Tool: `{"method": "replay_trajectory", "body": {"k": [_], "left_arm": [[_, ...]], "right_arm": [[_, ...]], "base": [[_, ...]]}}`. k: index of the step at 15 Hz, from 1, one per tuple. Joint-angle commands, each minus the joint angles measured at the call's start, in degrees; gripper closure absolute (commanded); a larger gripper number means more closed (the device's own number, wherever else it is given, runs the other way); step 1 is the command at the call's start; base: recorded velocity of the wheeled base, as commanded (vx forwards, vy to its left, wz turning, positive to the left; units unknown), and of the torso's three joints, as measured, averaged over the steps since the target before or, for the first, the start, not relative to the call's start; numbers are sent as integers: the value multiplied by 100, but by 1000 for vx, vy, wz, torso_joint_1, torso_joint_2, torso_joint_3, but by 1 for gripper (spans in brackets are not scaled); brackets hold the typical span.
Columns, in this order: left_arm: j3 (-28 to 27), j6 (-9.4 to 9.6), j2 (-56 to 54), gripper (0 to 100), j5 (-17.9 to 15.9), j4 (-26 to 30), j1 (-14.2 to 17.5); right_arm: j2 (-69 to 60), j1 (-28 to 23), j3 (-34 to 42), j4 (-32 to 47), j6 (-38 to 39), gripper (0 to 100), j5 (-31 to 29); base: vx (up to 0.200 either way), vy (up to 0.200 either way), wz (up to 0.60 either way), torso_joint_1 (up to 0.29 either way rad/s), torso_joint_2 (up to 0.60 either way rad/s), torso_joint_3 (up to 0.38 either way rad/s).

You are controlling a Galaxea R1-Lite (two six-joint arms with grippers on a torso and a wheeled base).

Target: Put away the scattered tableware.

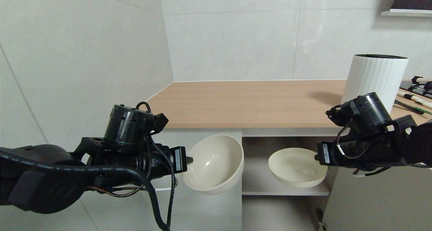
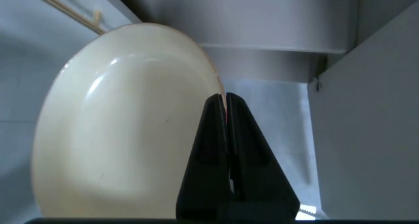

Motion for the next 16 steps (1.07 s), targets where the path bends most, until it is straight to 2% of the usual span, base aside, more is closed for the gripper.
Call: {"method": "replay_trajectory", "body": {"k": [1, 7, 14, 16], "left_arm": [[1, -1, 12, 100, 1, -8, -1], [9, -1, 12, 100, 1, -8, -1], [1, -1, 20, 100, 1, -8, -1], [1, -1, 20, 100, -8, -8, -1]], "right_arm": [[42, 3, 2, -3, -1, 100, 1], [95, -6, 2, -29, -1, 100, 1], [516, -50, 28, -530, -1, 100, -114], [1228, -120, 28, -1084, 25, 100, -175]], "base": [[0, 0, 0, -168, 452, 295], [0, 0, 0, -141, 457, 308], [0, 0, 0, -29, 84, 61], [0, 0, 0, 0, 0, 0]]}}
